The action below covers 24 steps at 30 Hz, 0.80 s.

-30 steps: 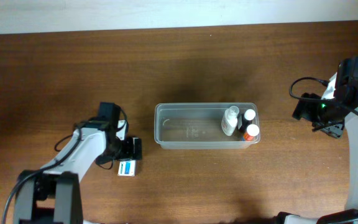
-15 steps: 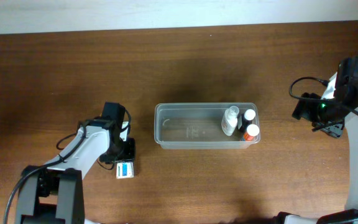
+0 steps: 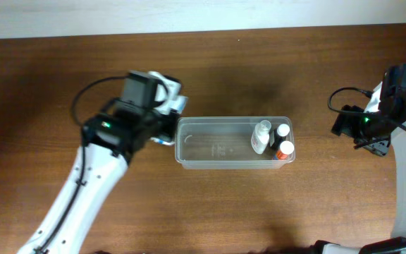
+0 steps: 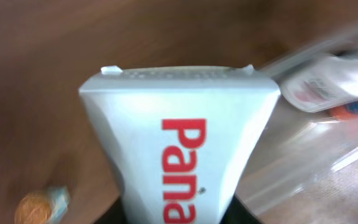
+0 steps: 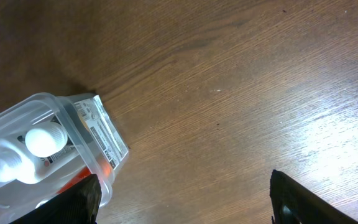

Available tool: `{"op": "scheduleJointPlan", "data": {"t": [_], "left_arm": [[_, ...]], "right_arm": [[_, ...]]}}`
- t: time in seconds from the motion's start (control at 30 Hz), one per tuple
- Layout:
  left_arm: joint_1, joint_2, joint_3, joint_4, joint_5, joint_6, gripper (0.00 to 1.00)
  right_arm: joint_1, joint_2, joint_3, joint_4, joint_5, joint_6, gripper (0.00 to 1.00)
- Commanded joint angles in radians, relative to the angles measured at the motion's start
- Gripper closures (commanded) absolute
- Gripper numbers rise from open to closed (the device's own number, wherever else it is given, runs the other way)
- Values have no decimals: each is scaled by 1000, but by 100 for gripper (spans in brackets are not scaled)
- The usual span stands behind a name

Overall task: Pack container
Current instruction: 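Lay the Panadol box flat inside the container and release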

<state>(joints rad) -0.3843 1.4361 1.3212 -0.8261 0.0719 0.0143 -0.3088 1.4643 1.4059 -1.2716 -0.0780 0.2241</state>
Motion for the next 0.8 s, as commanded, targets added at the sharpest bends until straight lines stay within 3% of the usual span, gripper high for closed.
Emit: {"op": "scheduleJointPlan", "data": {"t": [0.0,0.3,0.4,0.43,0.6,0.77], "left_arm": [[-175,45,-1,68,9,256,76],[-292,275,-1,109,-17,305,66],[-292,306,-1,109,-16,305,52],[-292,307,-1,111,-16,305,35],[-285,241,27,105,-87,249,7],[-185,53,43,31,-201,132,1]], "right_arm": [[2,3,-4,0,-9,-10,21],[2,3,-4,1,-9,-10,22],[2,3,-4,0,-8,-10,21],[2,3,-4,0,-9,-10,21],[2,3,-4,0,-8,-26,21],[2,3,-4,0,-8,-26,21]]}}
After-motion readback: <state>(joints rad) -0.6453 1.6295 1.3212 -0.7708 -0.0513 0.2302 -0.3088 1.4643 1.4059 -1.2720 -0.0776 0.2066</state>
